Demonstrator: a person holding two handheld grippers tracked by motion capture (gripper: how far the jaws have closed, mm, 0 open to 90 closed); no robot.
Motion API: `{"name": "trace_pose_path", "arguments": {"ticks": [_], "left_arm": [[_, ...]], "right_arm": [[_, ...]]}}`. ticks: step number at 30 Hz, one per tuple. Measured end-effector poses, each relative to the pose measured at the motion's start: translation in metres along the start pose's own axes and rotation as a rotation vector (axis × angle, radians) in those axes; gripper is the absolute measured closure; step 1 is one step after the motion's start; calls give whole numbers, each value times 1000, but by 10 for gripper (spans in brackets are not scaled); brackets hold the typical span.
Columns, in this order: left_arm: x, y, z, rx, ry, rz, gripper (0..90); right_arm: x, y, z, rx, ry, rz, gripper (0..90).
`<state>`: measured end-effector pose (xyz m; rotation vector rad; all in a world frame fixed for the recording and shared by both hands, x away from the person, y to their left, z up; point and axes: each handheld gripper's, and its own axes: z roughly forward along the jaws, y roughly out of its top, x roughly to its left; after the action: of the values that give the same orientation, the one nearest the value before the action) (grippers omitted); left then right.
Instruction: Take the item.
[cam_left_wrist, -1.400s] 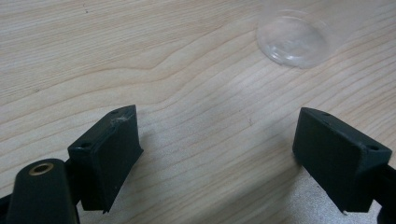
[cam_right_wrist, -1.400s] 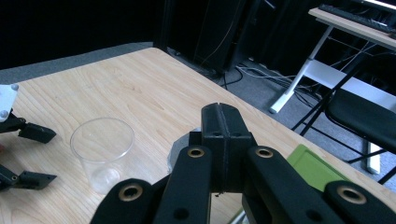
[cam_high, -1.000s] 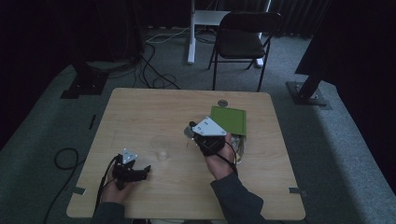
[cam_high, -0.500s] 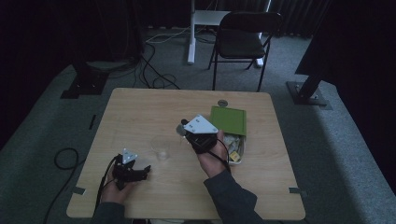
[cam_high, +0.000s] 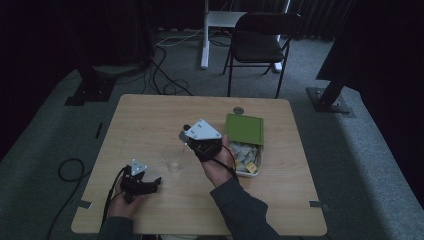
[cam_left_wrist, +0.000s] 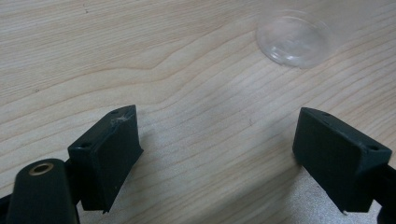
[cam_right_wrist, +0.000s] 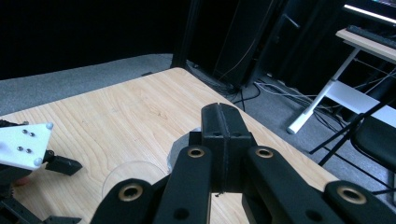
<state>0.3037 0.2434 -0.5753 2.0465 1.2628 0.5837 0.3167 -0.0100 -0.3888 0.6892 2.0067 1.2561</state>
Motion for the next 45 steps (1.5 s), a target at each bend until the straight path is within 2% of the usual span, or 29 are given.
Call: {"name": "trace_pose_path", "arguments": {"ticks": [8,17,25,29,30,31,32,38,43,45], "left_arm": [[0,0,0,0,0,0,157],[0,0,0,0,0,-1,158],[0,0,0,-2,0,-4,157],[0,0,0,-3,0,-4,158],[0,0,0,-2,0,-2,158],[0,0,0,-2,0,-2,157],[0,0,0,-3,1,-2,157],[0,0,0,-1,0,-1,157],[0,0,0,-1,0,-1,157],[0,0,0,-2,1,-1,157]], "right_arm": [[12,4,16,13,29,-20,900],[20,0,33,42,37,-39,900],[28,-7,49,88,39,-68,900],[30,-9,54,104,58,-72,896],[31,-10,56,124,77,-70,818],[31,-10,56,124,77,-70,818],[32,-15,58,135,80,-62,704],[26,-23,49,136,57,-54,641],[23,-28,41,132,49,-53,628],[21,-34,30,129,45,-40,623]]}}
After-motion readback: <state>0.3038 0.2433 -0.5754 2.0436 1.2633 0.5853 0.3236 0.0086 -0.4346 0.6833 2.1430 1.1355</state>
